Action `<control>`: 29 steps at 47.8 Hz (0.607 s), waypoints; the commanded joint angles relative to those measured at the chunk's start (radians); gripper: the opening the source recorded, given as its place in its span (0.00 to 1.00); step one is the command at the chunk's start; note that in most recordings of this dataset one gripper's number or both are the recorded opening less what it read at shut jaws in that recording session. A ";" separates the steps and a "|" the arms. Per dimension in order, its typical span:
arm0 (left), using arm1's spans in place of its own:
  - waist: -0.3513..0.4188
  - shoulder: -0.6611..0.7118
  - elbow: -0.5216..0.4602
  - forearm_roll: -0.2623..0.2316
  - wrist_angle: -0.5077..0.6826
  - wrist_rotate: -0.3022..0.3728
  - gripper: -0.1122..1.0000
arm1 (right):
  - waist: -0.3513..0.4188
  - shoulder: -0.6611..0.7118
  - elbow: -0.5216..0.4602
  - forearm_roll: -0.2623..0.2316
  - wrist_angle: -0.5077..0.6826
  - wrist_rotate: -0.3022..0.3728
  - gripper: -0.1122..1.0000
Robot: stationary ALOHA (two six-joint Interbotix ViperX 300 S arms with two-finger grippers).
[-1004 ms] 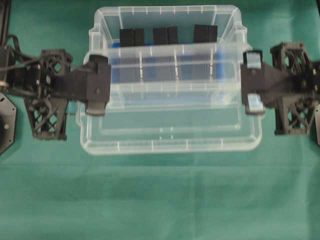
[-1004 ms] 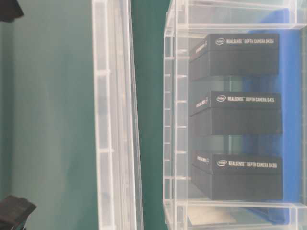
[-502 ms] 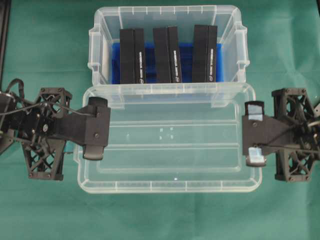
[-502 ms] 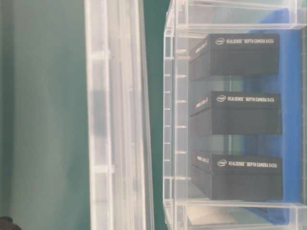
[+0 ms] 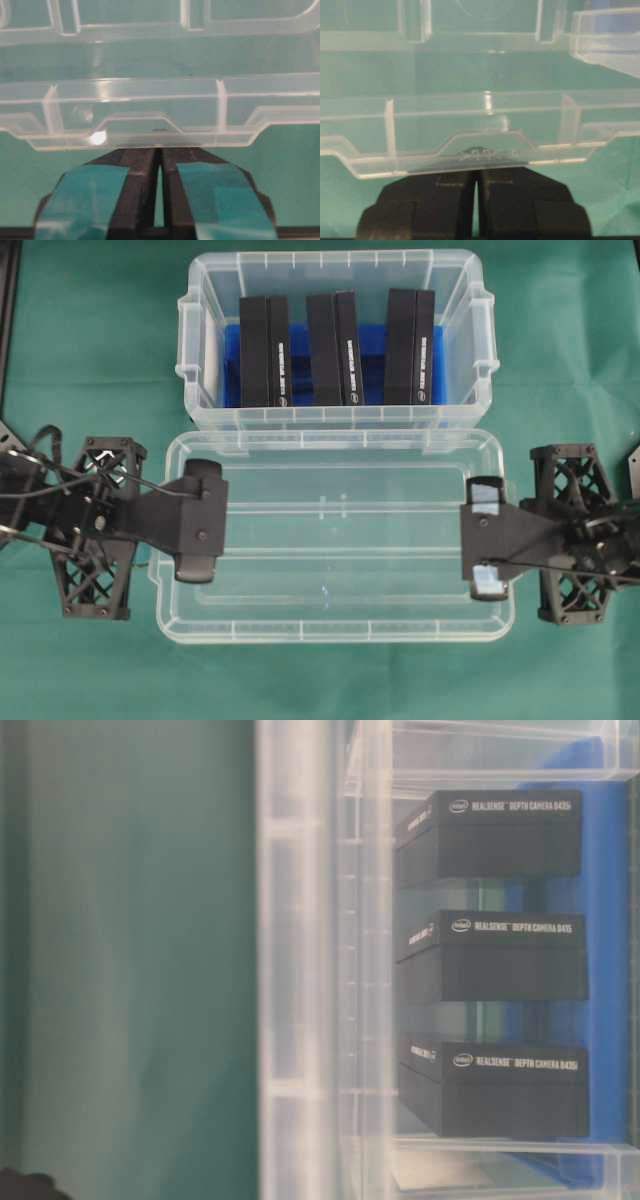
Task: Clamp the lid of the box with both arms, then lift and open it.
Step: 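Lift the clamped lid with both grippers and pull it toward the front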
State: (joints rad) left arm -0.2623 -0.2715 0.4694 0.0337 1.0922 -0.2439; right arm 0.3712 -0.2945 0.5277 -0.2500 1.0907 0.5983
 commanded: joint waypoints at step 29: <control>-0.006 0.126 0.130 0.025 -0.307 -0.110 0.11 | -0.015 0.137 0.147 -0.032 -0.331 0.094 0.10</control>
State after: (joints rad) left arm -0.2807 -0.1396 0.6090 0.0368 0.8713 -0.3344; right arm 0.3712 -0.1580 0.6857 -0.2546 0.8560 0.6719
